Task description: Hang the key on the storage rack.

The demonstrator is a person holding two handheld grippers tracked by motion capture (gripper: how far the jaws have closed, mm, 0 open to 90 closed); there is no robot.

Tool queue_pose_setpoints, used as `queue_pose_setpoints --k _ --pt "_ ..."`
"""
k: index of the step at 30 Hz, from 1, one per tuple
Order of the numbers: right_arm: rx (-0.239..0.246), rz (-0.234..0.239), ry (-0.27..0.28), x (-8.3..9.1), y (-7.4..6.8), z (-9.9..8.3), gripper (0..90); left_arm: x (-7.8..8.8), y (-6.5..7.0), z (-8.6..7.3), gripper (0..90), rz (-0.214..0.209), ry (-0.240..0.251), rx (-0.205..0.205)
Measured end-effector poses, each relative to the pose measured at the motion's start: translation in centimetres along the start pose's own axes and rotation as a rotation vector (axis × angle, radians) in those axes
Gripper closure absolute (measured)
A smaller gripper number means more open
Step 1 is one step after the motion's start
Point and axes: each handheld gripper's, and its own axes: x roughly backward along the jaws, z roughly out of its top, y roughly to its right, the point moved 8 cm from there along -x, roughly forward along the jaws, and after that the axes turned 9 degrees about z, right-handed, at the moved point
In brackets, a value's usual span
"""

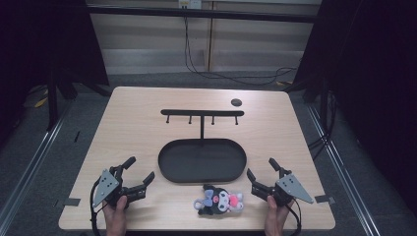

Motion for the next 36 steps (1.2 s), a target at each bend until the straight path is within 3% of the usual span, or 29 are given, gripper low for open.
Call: queue_pose_setpoints --k 3,6,14,16,17,20,22,24,27,30,33,36 --pt "-0.007 -0.022 -0.011 -0.1 0.1 -0.1 13.0 0.0 0.0 0.0 15.3 0.000 0.000 0.000" --pt "-0.051 -0.011 -0.025 -0.1 0.4 -0.2 12.8 0.0 0.0 0.0 15.3 -0.017 -0.002 -0.011" --pt "-0.084 0.031 -0.091 -0.6 0.0 -0.5 19.7 0.0 0.0 0.0 15.3 -0.017 -0.001 -0.016" --pt "-0.073 0.063 -0.118 -0.8 -0.4 -0.6 27.9 0.0 0.0 0.0 15.3 -0.017 -0.001 -0.017" --pt "-0.070 0.071 -0.126 -0.8 -0.5 -0.5 27.9 0.0 0.0 0.0 15.3 0.000 0.002 -0.004" --pt "-0.029 0.073 -0.179 -0.9 -1.0 -0.3 30.6 0.0 0.0 0.0 15.3 0.001 0.000 0.000" --pt "-0.030 0.084 -0.192 -0.8 -1.2 -0.1 35.2 0.0 0.0 0.0 15.3 0.001 -0.001 -0.001" --pt "-0.024 0.108 -0.215 -0.8 -1.5 0.0 34.9 0.0 0.0 0.0 15.3 0.000 0.000 -0.003" --pt "-0.034 0.176 -0.246 -0.9 -2.2 0.1 40.0 0.0 0.0 0.0 15.3 0.001 0.000 0.000" --pt "-0.013 0.232 -0.281 -1.1 -2.8 0.3 45.0 0.0 0.0 0.0 15.3 0.000 0.001 -0.004" --pt "0.030 0.244 -0.270 -1.2 -3.1 0.6 48.4 0.0 0.0 0.0 15.3 0.001 0.000 -0.003" --pt "0.027 0.279 -0.313 -1.3 -3.6 1.0 48.2 0.0 0.0 0.0 15.3 0.002 -0.001 -0.001"
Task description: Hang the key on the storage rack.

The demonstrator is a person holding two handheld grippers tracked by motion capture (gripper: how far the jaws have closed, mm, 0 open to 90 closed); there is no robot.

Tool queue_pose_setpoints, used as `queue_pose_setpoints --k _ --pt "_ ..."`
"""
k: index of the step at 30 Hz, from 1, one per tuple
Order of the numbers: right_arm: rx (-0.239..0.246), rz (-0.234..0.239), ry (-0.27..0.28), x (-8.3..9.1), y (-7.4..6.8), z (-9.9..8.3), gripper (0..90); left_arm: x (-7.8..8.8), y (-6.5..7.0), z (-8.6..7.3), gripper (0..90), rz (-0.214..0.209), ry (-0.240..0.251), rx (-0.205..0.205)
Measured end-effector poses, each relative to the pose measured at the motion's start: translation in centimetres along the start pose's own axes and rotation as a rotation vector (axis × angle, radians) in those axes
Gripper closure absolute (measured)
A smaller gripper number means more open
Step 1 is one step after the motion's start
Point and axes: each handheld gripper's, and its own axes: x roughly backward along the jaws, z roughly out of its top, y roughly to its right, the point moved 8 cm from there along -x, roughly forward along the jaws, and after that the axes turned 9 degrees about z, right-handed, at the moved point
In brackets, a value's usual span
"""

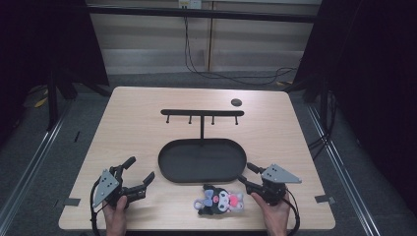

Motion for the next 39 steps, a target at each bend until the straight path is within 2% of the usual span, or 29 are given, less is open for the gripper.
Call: queue_pose_setpoints --k 3,4,5,6,8,10,11,13,16,17,21,23,26,27,29,31,32,36,39 --pt "0.026 0.010 -0.009 -0.1 -0.2 0.6 44.6 0.0 0.0 0.0 15.3 0.000 0.001 -0.002" --pt "0.024 0.002 -0.010 -0.1 -0.2 0.8 44.3 0.0 0.0 0.0 15.3 -0.001 0.001 -0.002" --pt "0.011 0.000 -0.035 -0.1 -0.2 0.8 45.9 0.0 0.0 0.0 15.3 -0.001 0.002 -0.003" --pt "-0.010 0.005 -0.049 -0.1 -0.2 0.9 43.5 0.0 0.0 0.0 15.3 -0.003 0.002 0.002" --pt "-0.047 0.043 -0.067 -0.4 -0.5 1.0 42.4 0.0 0.0 0.0 15.3 -0.001 0.003 -0.003" --pt "-0.056 0.063 -0.094 -0.6 -0.9 1.2 38.6 0.0 0.0 0.0 15.3 -0.001 0.003 -0.003" --pt "-0.069 0.087 -0.105 -0.7 -1.1 1.4 37.4 0.0 0.0 0.0 15.3 -0.003 0.002 0.002" --pt "-0.064 0.118 -0.130 -0.9 -1.5 1.6 36.3 0.0 0.0 0.0 15.3 -0.003 0.003 0.002" --pt "-0.082 0.165 -0.173 -1.2 -1.9 2.0 32.7 0.0 0.0 0.0 15.3 -0.003 0.002 0.000" --pt "-0.086 0.193 -0.189 -1.3 -2.0 2.1 32.8 0.0 0.0 0.0 15.3 -0.003 0.002 0.000" --pt "-0.080 0.221 -0.234 -1.3 -1.9 2.6 33.2 0.0 0.0 0.0 15.3 -0.003 0.002 0.000" --pt "-0.083 0.271 -0.262 -1.4 -2.3 2.8 33.8 0.0 0.0 0.0 15.3 -0.002 0.002 -0.001" --pt "-0.084 0.319 -0.298 -1.7 -2.7 3.0 32.1 0.0 0.0 0.0 15.3 -0.003 0.002 0.000" --pt "-0.080 0.337 -0.311 -1.9 -2.9 3.1 31.6 0.0 0.0 0.0 15.3 -0.003 0.002 0.000" --pt "-0.074 0.345 -0.346 -2.3 -3.1 3.2 27.2 0.0 0.0 0.0 15.3 -0.003 0.002 0.000" --pt "-0.069 0.354 -0.358 -2.5 -3.3 3.3 26.8 0.0 0.0 0.0 15.3 -0.003 0.002 0.000" --pt "-0.060 0.387 -0.380 -2.9 -3.8 3.5 27.1 0.0 0.0 0.0 15.3 -0.003 0.002 0.000" --pt "0.000 0.373 -0.425 -3.5 -4.4 3.9 30.7 0.0 0.0 0.0 15.3 -0.003 0.003 0.000" --pt "0.036 0.384 -0.469 -3.8 -4.9 4.3 28.8 0.0 0.0 0.0 15.3 -0.003 0.003 0.000"
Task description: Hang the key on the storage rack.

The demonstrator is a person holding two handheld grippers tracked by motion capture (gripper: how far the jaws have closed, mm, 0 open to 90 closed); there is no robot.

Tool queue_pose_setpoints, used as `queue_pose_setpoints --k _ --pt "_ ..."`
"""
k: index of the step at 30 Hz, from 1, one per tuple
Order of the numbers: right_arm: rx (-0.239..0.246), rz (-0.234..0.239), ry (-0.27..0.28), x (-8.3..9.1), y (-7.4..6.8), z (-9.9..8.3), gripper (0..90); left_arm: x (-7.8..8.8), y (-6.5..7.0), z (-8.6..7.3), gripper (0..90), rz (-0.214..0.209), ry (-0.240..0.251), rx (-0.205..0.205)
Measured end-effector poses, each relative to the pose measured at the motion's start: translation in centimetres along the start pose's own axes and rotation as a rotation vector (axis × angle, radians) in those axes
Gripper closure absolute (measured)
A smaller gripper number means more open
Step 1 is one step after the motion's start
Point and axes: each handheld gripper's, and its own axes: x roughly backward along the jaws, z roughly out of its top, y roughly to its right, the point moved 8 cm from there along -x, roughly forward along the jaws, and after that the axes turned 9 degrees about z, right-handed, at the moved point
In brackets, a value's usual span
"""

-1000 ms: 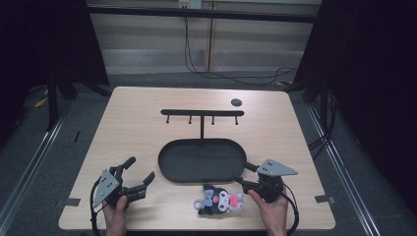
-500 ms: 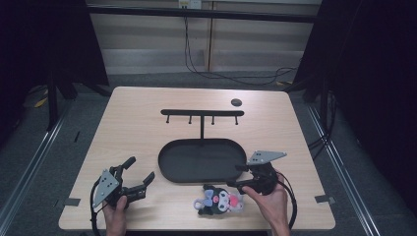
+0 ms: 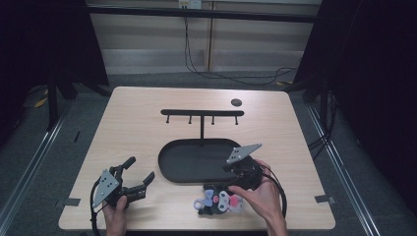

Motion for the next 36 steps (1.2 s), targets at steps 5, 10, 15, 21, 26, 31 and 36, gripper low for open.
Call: queue_pose_setpoints --k 5,10,15,21,26,31,36 --pt "0.041 0.024 -0.054 -0.3 -0.4 0.9 36.5 0.0 0.0 0.0 15.3 0.000 0.000 0.000" --pt "0.080 0.058 -0.114 -0.8 -1.1 1.6 46.9 0.0 0.0 0.0 15.3 0.000 0.001 0.002" --pt "0.120 0.033 -0.163 -1.7 -1.3 2.3 45.5 0.0 0.0 0.0 15.3 0.000 0.000 0.002" --pt "0.143 0.066 -0.297 -3.8 -2.2 2.7 53.4 0.0 0.0 0.0 15.3 0.000 0.000 0.002" --pt "0.180 0.122 -0.371 -5.2 -2.8 2.8 64.2 0.0 0.0 0.0 15.3 0.000 0.000 0.002" --pt "0.199 0.158 -0.458 -6.0 -3.1 2.6 71.2 0.0 0.0 0.0 15.3 0.000 0.000 0.002" --pt "0.227 0.181 -0.528 -6.9 -3.2 2.4 78.5 0.0 0.0 0.0 15.3 0.000 0.000 0.000"
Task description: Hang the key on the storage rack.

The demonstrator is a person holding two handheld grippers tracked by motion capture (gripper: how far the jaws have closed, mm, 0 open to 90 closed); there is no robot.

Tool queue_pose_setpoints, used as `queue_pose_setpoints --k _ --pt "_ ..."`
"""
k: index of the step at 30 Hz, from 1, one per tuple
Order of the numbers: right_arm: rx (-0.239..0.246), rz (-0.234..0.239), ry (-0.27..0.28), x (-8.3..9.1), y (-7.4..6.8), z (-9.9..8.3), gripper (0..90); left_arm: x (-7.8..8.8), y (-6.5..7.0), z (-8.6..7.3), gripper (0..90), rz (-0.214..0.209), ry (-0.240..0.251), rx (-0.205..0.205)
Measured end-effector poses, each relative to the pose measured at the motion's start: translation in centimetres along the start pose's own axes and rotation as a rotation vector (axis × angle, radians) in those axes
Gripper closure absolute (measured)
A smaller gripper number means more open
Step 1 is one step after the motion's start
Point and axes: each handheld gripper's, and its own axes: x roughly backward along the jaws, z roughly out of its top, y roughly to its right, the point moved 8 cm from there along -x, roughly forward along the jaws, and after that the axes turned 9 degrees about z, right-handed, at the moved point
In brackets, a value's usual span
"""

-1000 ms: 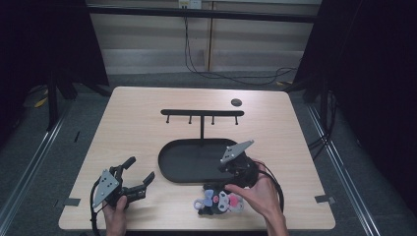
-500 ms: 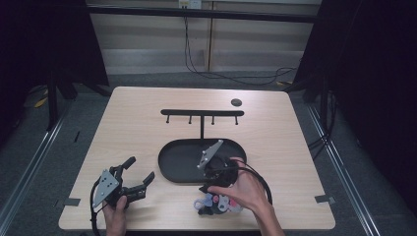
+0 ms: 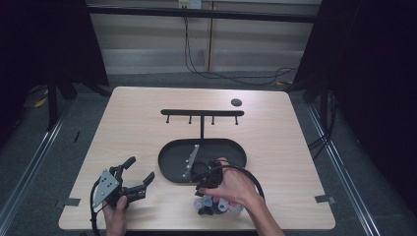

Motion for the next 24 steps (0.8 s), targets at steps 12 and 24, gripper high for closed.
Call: queue_pose_setpoints --k 12,24 --pt "0.009 0.042 -0.150 -2.5 0.0 -0.1 74.8 0.0 0.0 0.0 15.3 0.000 -0.001 -0.001" --pt "0.041 0.055 -0.247 -3.0 0.3 -0.6 71.5 0.0 0.0 0.0 15.3 0.000 0.000 -0.001"
